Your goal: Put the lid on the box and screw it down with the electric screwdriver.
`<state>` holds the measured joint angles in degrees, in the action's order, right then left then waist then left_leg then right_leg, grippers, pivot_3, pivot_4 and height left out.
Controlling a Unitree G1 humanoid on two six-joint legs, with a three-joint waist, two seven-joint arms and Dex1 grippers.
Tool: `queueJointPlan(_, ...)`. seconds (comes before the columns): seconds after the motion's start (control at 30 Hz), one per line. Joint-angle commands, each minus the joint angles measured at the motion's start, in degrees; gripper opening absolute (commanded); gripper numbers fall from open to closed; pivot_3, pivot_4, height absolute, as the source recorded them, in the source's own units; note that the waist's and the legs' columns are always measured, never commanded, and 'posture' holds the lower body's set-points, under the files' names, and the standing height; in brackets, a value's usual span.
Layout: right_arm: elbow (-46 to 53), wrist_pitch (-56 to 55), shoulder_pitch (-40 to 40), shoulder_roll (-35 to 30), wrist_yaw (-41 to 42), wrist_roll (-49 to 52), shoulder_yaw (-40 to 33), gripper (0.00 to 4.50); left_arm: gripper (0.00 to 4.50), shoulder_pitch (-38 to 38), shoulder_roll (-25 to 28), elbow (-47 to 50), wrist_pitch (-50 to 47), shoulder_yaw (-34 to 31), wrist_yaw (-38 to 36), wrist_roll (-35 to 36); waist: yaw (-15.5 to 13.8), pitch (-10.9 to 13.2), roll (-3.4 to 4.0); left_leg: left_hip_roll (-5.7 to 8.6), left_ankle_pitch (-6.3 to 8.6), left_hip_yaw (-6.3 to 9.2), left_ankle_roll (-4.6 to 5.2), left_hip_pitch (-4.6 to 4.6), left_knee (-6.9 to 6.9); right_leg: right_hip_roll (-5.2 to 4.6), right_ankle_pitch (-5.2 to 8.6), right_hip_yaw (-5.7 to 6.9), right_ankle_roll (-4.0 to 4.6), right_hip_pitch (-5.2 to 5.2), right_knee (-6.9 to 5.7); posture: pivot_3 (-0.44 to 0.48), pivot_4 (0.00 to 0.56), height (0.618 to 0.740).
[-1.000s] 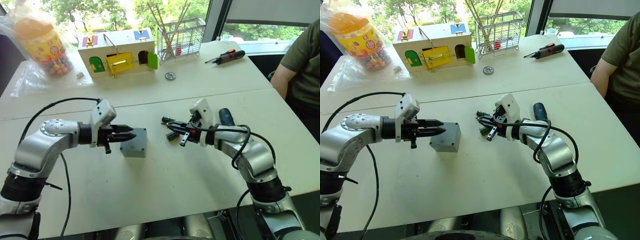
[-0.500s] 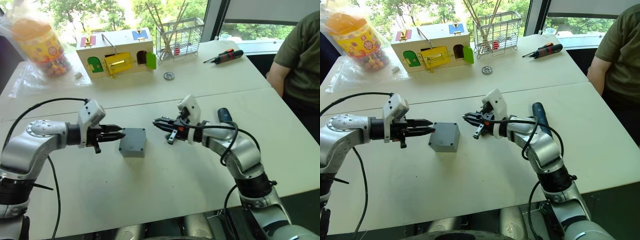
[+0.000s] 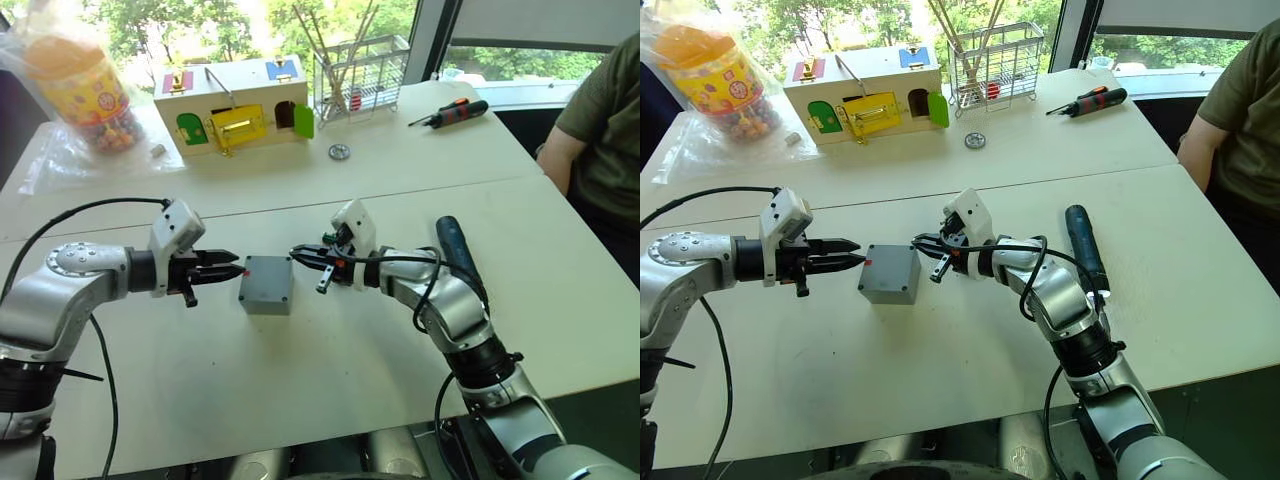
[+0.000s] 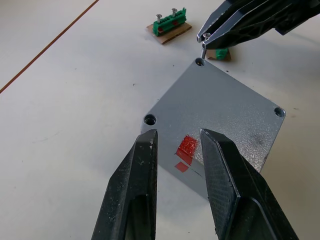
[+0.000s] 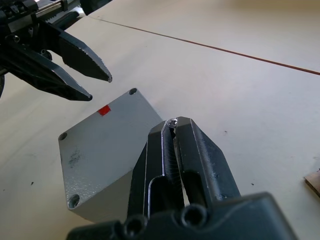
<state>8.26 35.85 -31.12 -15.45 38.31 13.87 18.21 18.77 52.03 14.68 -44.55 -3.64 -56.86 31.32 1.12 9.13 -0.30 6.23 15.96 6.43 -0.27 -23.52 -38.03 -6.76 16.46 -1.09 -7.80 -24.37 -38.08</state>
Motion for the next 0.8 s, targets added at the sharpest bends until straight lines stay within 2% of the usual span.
queueJointPlan(0.03,1.2,-1.3,-1.5,1.1,0.3,0.4,-0.3,0.08,1.33,0.2,0.0,0.7,1.1,-1.3,0.3,-0.1,0.0,0.0,0.00,0.00,0.00,0.00,0.00,0.00,0.00,0.00,0.00,0.00,0.00,0.00,0.00,0.000,0.150,0.740)
queueJointPlan(0.8,1.9,-1.0,-0.4,1.6,0.7,-0.2,0.3,0.08,1.33,0.5,-1.4,0.1,2.3,0.4,1.0,-1.6,0.0,0.0,0.00,0.00,0.00,0.00,0.00,0.00,0.00,0.00,0.00,0.00,0.00,0.00,0.00,0.000,0.150,0.740)
